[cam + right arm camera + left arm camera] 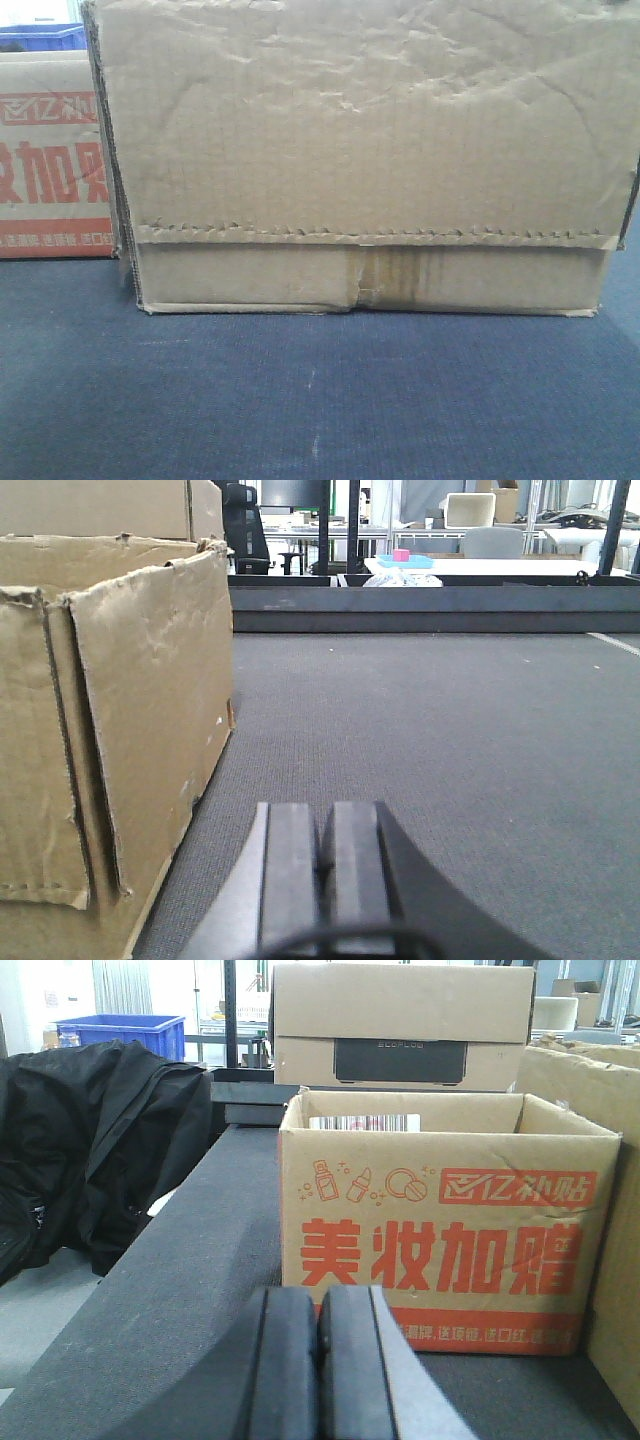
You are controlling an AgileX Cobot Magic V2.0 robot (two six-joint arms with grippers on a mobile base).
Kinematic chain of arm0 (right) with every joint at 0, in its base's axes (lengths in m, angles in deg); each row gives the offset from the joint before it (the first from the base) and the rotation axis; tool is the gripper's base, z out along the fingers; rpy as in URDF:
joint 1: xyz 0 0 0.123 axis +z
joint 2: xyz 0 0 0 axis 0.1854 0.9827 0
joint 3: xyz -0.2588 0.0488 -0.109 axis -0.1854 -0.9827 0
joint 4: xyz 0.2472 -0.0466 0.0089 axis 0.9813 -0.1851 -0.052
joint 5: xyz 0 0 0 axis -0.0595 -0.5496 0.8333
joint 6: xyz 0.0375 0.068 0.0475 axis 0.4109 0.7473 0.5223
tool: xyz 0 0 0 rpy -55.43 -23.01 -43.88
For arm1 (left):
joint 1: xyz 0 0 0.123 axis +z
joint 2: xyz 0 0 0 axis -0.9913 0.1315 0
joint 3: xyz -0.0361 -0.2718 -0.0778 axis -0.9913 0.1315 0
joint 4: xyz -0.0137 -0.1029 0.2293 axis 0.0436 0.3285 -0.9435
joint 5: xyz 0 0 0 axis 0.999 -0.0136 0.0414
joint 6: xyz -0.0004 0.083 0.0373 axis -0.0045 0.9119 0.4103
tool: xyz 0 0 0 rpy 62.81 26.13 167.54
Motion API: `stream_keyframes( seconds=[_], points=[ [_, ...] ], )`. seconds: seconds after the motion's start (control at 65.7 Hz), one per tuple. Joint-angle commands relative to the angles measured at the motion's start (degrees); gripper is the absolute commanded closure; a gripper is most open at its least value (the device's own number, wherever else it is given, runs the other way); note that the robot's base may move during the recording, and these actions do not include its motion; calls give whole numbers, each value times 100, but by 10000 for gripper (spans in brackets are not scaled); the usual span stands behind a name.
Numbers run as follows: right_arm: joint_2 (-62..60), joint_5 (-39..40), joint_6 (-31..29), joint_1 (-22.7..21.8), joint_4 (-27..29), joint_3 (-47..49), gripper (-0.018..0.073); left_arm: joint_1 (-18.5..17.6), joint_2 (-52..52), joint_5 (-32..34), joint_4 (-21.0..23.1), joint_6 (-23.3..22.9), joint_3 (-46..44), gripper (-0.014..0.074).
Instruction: Stack two boxes on right shelf middle
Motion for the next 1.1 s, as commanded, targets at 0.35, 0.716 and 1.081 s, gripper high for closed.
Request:
stream_keyframes(
  seconds=[0.35,0.716,1.081],
  points=[
    [-23,106,-4,-22,-33,0,712,-24,-32,65,39,21,-15,708],
    [-23,295,-4,-22,-33,0,712,-24,-32,240,39,21,-15,708],
    [-23,951,-4,-22,-33,351,712,-24,-32,1085,39,21,-282,708]
  ],
)
